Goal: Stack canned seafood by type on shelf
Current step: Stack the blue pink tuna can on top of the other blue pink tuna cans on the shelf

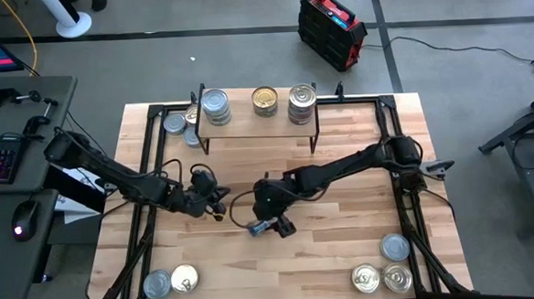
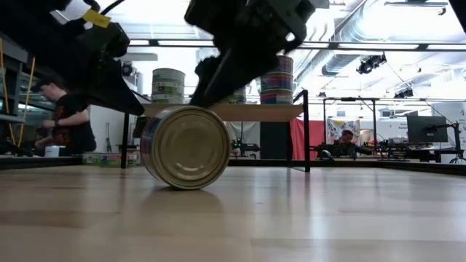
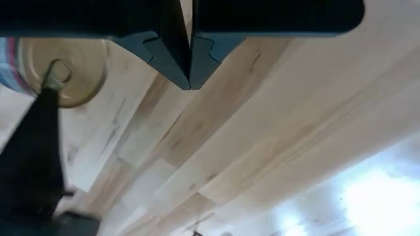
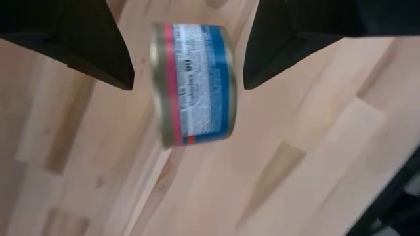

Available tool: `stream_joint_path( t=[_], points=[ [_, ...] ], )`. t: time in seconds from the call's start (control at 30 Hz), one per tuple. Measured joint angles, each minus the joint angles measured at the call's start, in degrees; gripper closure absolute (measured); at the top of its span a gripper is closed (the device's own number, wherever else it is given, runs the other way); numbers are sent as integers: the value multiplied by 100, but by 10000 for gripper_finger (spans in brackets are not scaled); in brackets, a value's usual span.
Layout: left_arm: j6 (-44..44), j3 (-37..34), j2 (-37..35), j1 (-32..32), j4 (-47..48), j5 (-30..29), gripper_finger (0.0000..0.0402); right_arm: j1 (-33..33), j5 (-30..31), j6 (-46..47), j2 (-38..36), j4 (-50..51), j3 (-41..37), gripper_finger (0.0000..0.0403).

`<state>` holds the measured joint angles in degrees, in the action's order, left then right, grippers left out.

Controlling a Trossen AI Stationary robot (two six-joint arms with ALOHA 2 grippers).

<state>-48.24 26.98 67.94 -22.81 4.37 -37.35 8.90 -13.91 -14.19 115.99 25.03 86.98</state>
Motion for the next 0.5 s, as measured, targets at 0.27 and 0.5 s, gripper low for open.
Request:
stream_joint_path(
  t=[0.27,0.5],
  points=[
    [-80,0,2,-66,-57,67,401,12,202,-30,288,-4,-5,130],
    [274,148,-314,144,-147,71,401,23,556,-131,213,388,280,240]
  ],
)
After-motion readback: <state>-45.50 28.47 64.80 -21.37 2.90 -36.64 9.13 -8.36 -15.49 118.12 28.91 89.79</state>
